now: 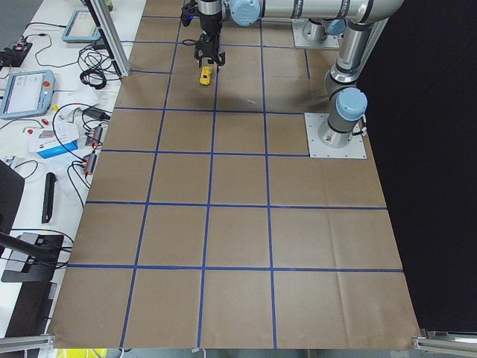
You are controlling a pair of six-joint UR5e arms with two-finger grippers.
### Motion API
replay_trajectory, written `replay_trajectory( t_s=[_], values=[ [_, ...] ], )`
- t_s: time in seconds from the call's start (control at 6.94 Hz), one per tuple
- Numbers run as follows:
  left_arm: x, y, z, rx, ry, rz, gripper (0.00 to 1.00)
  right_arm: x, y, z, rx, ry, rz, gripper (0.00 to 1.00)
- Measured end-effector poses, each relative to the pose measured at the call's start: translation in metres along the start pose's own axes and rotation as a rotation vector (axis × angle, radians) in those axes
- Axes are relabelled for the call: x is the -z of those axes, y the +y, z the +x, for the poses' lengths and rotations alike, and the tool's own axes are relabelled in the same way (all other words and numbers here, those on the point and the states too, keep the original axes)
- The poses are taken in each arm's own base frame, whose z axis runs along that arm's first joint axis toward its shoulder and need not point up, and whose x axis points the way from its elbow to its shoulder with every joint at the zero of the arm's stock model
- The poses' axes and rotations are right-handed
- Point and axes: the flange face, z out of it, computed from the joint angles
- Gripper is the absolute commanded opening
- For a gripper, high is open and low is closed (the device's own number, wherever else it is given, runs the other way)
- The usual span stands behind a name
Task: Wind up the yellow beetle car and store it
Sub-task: 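Lower the right gripper and close it on the yellow car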
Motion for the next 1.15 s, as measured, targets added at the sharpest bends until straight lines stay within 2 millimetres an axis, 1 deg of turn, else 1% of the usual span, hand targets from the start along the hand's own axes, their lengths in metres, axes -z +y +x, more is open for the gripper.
replay_trajectory(
  t_s=[0.14, 0.29, 0.58, 1.01, 1.15],
  values=[
    [0.0, 0.0, 0.0, 0.0, 0.0, 0.0, 1.0, 0.0, -0.003, 0.008, 0.021, 0.004, 0.001, 1.0],
    [0.0, 0.0, 0.0, 0.0, 0.0, 0.0, 1.0, -0.009, -0.003, 0.012, 0.042, -0.006, -0.001, 1.0],
    [0.0, 0.001, 0.0, -0.002, 0.0, 0.0, 1.0, -0.019, -0.001, 0.012, 0.103, -0.02, -0.008, 1.0],
    [0.001, 0.001, 0.0, -0.003, 0.0, 0.001, 1.0, -0.022, 0.0, 0.013, 0.163, -0.021, -0.018, 0.99],
    [0.001, 0.001, 0.0, -0.003, 0.0, 0.002, 1.0, -0.027, 0.002, 0.013, 0.166, -0.026, -0.023, 0.98]
  ],
)
